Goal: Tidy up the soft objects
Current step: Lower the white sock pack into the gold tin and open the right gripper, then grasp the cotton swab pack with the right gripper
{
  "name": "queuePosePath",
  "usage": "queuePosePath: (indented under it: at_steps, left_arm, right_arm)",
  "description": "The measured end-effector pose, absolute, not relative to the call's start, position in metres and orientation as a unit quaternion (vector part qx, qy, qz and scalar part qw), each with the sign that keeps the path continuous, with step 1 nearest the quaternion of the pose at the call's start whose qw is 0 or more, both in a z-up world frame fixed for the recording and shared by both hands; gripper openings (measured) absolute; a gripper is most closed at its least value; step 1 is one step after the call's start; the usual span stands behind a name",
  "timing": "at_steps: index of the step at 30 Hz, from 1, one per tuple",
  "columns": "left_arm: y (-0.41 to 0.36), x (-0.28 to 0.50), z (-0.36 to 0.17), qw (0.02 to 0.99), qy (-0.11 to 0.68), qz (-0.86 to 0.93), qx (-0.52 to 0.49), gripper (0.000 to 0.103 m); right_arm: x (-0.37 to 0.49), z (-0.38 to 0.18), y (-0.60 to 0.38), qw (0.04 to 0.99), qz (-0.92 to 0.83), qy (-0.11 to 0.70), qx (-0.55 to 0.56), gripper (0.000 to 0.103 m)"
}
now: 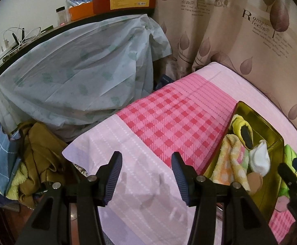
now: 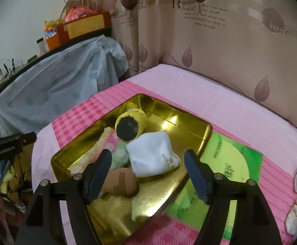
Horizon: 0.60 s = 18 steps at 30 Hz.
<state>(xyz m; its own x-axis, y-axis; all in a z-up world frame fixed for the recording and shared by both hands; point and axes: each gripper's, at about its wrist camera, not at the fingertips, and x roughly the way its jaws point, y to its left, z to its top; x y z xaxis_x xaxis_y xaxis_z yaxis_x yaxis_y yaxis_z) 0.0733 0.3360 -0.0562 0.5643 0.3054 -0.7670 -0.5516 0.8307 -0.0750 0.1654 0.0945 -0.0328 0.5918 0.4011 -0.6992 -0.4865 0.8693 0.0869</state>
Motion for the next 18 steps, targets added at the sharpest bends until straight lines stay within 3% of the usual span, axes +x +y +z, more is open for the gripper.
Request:
queuePosePath:
  at_steps: [8, 18]
  left_arm:
    - [0.332, 0.073, -0.056, 0.872, 0.396, 0.246, -0.147, 0.051]
    - [0.326, 0.072, -0.054, 0.875, 0.393, 0.251, -0.134, 0.051]
  right_arm:
    - [0.133, -0.021, 0.029, 0.91, 0.197, 0.362, -0.042, 0.071]
    - [0.11, -0.015, -0.131, 0.929, 0.041, 0.367, 0.001, 0.071]
